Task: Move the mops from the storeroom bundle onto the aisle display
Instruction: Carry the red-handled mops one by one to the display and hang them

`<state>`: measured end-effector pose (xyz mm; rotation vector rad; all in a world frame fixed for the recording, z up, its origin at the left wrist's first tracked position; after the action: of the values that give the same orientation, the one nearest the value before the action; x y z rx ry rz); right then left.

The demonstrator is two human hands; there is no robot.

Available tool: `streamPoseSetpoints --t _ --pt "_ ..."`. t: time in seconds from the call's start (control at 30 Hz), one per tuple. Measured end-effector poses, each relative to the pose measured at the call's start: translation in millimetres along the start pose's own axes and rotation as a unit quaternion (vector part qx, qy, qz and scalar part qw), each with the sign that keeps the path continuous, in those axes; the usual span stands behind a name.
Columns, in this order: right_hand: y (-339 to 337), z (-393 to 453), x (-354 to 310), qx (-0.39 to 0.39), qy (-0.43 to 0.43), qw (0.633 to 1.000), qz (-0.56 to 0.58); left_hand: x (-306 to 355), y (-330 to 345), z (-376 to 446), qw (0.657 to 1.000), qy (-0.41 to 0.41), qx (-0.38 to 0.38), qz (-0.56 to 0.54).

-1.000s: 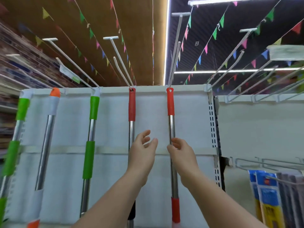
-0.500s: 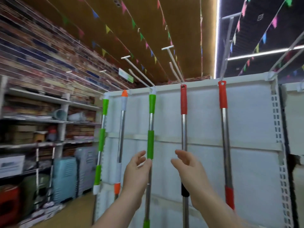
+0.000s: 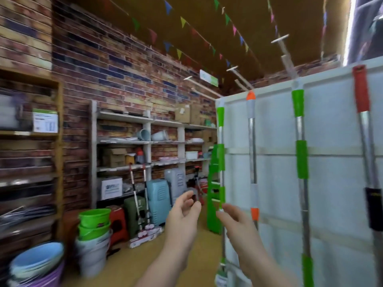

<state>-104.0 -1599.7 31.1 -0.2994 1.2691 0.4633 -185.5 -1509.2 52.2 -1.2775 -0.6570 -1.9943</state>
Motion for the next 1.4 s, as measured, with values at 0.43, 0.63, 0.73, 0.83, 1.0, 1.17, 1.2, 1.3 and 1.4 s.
streamPoseSetpoints --t 0.43,0.63,0.73,0.83,1.0,1.17,1.2,1.3,1.4 --pt "206 36 90 -0.117 0.084 0.989 0.012 -109 -180 67 0.989 -0.072 0.124 0.032" --pt "262 113 142 -0.149 0.12 0.981 0.04 -165 -206 146 0.981 -0.1 0.153 0.069" --pt "279 162 164 -0.154 0.131 0.978 0.042 -190 -207 198 0.978 -0.112 0.165 0.064" --pt "297 204 189 -0.156 0.145 0.976 0.032 -217 -208 240 0.975 -0.126 0.178 0.037" --pt "345 258 229 -0.157 0.183 0.97 0.017 -267 -233 295 0.965 -0.168 0.204 0.001" --pt "416 319 263 -0.155 0.182 0.971 0.006 -317 -281 367 0.958 -0.179 0.224 0.006" --pt "434 332 271 -0.154 0.183 0.971 0.006 -328 -292 385 0.957 -0.18 0.226 0.005" --pt "492 375 292 -0.152 0.187 0.971 0.011 -361 -327 442 0.958 -0.184 0.219 0.0" --pt "550 426 305 -0.137 0.196 0.971 0.019 -388 -362 508 0.961 -0.189 0.202 0.0"
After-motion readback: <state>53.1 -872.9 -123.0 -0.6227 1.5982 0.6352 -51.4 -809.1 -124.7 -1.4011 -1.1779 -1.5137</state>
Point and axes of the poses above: each hand's wrist, its own z-axis towards the middle knuckle, its own y-axis out of the palm, x = y × z, the point moved 4 cm from there along z, towards the middle knuckle, and after that the axes turned 2 degrees about y, right-handed, at the moved point
